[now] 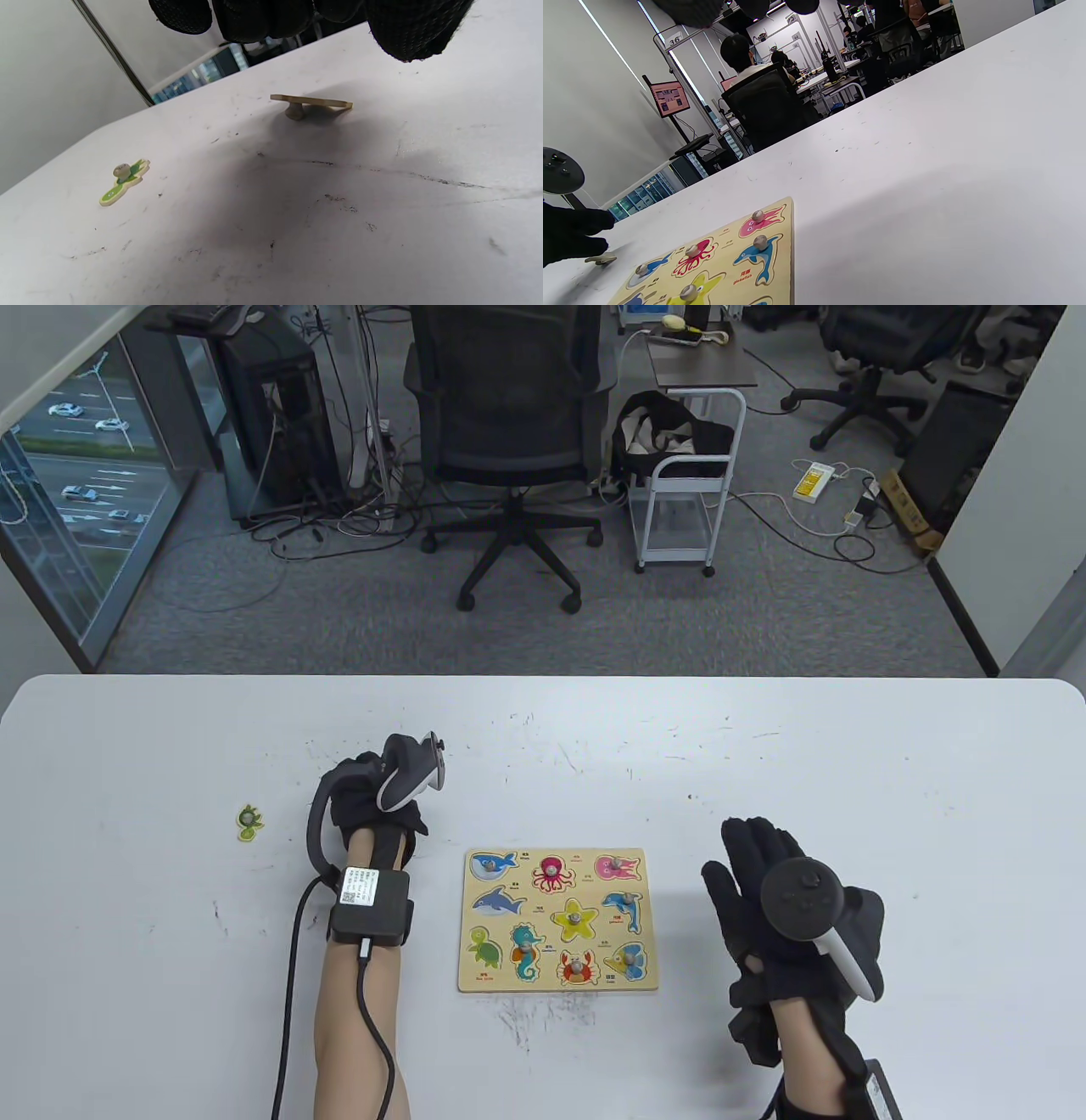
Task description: Fit puzzle pieces into frame
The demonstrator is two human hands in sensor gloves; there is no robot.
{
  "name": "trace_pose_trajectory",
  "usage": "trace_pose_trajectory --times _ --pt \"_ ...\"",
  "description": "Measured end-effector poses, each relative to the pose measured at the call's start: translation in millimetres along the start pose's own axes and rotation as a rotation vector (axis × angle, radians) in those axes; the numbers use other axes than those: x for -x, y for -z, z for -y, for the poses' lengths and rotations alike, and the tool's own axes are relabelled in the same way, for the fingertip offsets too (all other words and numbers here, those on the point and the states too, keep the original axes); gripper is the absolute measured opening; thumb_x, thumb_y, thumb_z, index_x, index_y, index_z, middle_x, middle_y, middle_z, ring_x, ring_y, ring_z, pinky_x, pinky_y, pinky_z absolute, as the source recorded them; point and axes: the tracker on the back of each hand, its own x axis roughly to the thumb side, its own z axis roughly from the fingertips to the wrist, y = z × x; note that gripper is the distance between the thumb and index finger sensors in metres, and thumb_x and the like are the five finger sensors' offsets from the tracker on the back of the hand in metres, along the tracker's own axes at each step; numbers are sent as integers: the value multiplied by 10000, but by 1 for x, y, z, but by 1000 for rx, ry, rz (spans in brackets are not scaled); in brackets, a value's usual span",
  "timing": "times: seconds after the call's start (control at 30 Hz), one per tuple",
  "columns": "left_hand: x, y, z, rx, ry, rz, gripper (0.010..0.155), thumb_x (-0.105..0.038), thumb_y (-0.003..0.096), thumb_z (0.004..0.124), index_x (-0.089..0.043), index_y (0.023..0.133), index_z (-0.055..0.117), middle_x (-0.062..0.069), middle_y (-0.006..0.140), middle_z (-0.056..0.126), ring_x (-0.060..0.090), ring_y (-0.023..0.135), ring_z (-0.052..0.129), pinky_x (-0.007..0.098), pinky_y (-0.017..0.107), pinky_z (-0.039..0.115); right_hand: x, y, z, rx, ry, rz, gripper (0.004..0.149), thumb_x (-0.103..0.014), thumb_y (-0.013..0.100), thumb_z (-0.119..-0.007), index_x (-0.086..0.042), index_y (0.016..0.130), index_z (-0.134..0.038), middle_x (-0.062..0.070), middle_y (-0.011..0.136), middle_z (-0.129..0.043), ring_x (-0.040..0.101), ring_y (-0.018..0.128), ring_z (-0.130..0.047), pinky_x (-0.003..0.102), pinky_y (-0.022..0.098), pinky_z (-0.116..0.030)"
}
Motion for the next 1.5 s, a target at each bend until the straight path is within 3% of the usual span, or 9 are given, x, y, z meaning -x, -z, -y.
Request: trace_pose_trajectory --times 0.1,0.37,0.93,1.2,1.5 --pt "0 7 7 -24 -6 -13 769 -607 460 784 -415 1141 483 -69 1239 598 202 1146 645 483 847 619 0 0 1 0 0 -5 628 -521 532 -718 -308 1096 -543 52 1203 -502 403 1112 -480 591 816 -374" --pt "5 22 25 62 -16 24 803 -597 460 786 -401 1154 434 -61 1273 497 209 1179 560 495 866 581 -2 0 0 -1 -15 -3 627 -521 532 -717 -306 1095 -545 52 1203 -504 404 1112 -476 591 817 -365" --pt "11 35 36 129 -124 60 709 -548 499 743 -406 1141 478 -93 1251 539 195 1159 604 466 859 603 -2 3 -6 -22 -35 -28 623 -521 533 -716 -308 1094 -548 48 1202 -506 404 1113 -474 590 817 -366" --pt "9 34 37 -52 -47 29 561 -439 528 746 -450 1070 600 -144 1157 710 130 1061 774 401 802 705 -1 4 -6 -32 -31 -38 622 -521 533 -715 -306 1093 -552 48 1201 -510 405 1111 -479 590 816 -369" --pt "18 19 24 -186 -146 67 524 -410 523 751 -421 1040 671 -115 1082 833 136 972 885 382 739 773 1 3 -3 -35 -6 -39 621 -519 533 -716 -306 1093 -553 50 1200 -513 402 1111 -481 588 817 -372"
